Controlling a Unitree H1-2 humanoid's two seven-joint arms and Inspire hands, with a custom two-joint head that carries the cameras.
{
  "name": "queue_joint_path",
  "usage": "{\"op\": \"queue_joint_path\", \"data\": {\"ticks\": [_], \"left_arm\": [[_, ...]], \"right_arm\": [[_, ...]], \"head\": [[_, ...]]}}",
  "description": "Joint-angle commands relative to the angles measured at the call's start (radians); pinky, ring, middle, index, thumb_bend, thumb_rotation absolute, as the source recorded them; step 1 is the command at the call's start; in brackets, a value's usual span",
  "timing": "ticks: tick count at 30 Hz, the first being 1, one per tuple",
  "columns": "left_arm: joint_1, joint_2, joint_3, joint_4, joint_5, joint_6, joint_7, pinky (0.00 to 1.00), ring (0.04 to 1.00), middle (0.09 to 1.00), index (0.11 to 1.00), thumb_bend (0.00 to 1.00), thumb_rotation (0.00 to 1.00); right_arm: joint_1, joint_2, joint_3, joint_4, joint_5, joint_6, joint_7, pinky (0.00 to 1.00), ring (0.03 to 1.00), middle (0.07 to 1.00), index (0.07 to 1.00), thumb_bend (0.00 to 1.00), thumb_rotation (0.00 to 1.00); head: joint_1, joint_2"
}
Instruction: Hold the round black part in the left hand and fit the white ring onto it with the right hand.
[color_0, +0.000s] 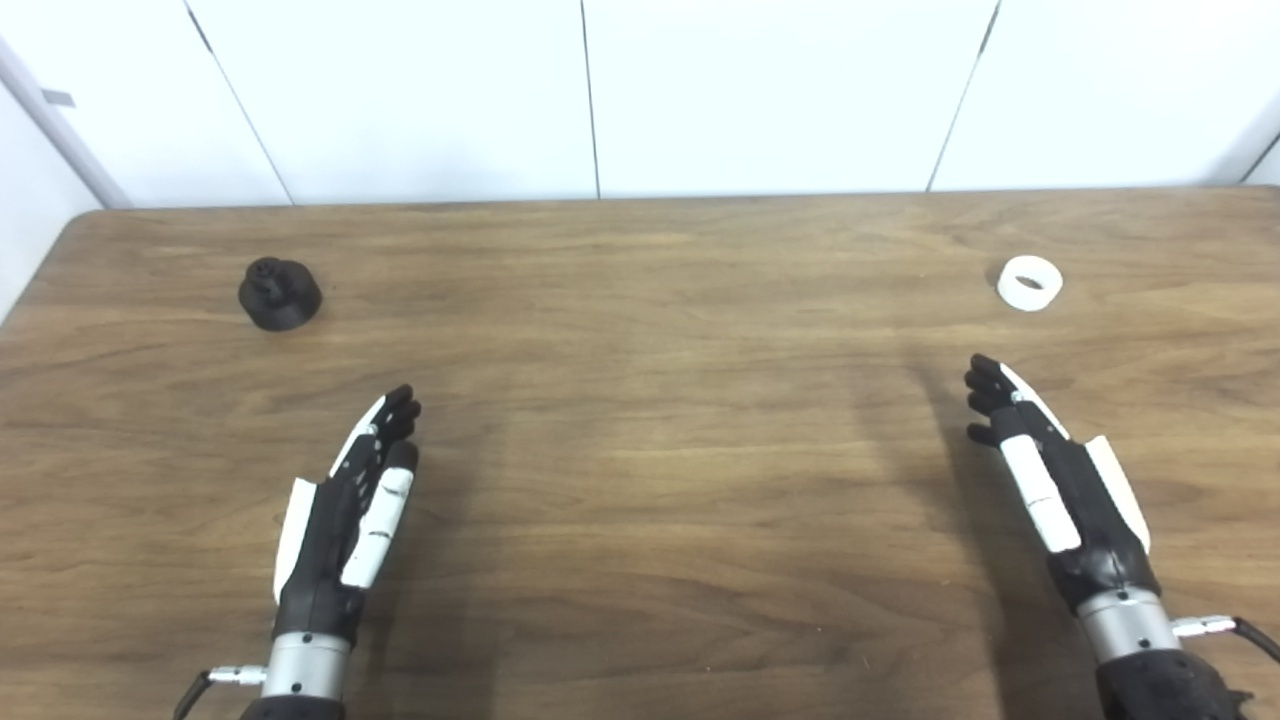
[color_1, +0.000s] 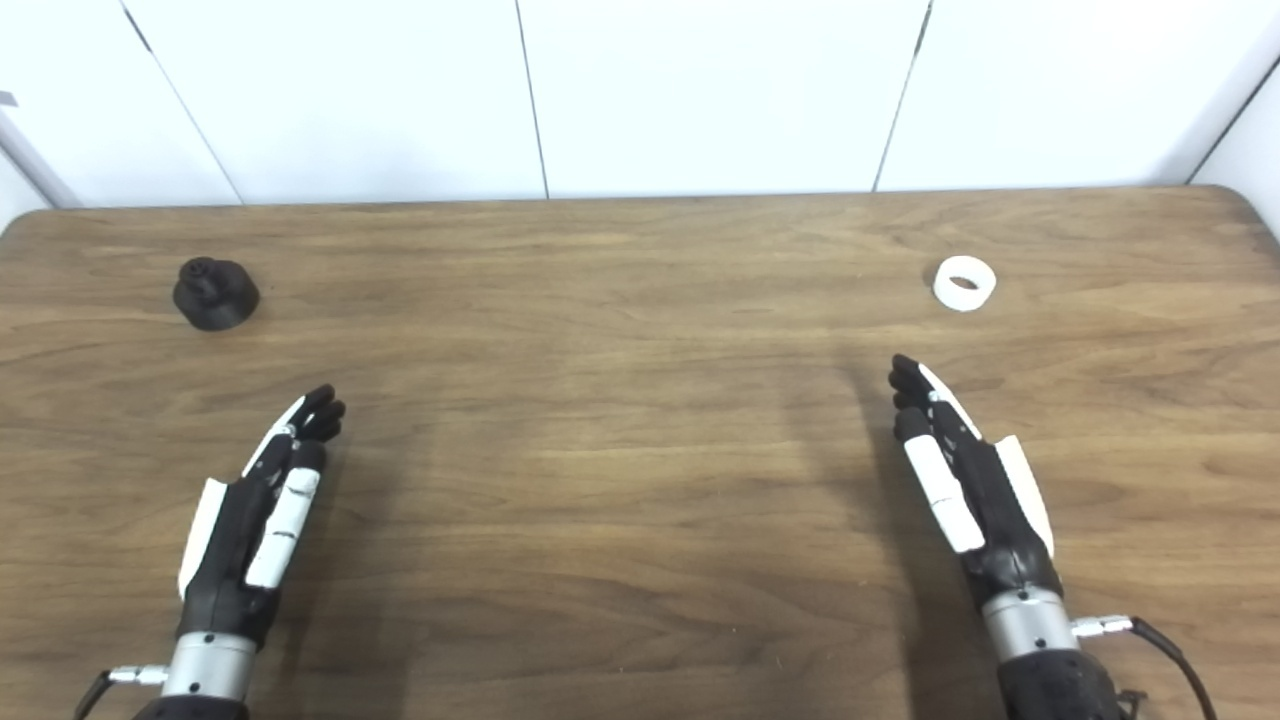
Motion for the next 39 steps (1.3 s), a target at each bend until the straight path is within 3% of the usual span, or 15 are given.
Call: {"op": "queue_joint_path", "data": {"ticks": [1, 11, 19, 30, 39], "left_arm": [[0.033, -0.032, -0.002, -0.029, -0.002, -0.034, 0.017, 0.96, 0.915, 0.902, 0.925, 0.56, 0.86], [0.036, -0.030, -0.009, -0.032, -0.003, -0.036, 0.025, 0.96, 0.918, 0.901, 0.923, 0.56, 0.87], [0.038, -0.037, -0.036, -0.027, 0.026, -0.038, 0.036, 0.97, 0.919, 0.909, 0.928, 0.56, 0.86], [0.047, -0.050, -0.080, -0.020, 0.049, -0.045, 0.073, 0.93, 0.921, 0.909, 0.933, 0.52, 0.84], [0.041, -0.054, -0.101, 0.017, 0.051, -0.081, 0.094, 0.94, 0.925, 0.910, 0.937, 0.52, 0.84]], "right_arm": [[-0.009, -0.002, -0.004, -0.016, 0.006, -0.044, -0.017, 0.85, 0.910, 0.913, 0.906, 0.54, 1.00], [-0.007, -0.003, -0.005, -0.014, 0.007, -0.055, -0.021, 0.85, 0.909, 0.911, 0.904, 0.54, 1.00], [-0.003, -0.020, -0.016, 0.001, 0.017, -0.064, -0.015, 0.86, 0.912, 0.914, 0.914, 0.54, 1.00], [0.004, -0.028, -0.019, 0.022, 0.059, -0.062, -0.005, 0.94, 0.958, 0.943, 0.935, 0.48, 1.00], [-0.005, -0.042, -0.019, 0.075, 0.099, -0.137, 0.004, 0.96, 0.966, 0.957, 0.950, 0.40, 1.00]], "head": [[0.001, 0.001], [0.001, 0.001], [0.137, -0.054], [0.209, -0.114], [0.234, -0.145]]}}
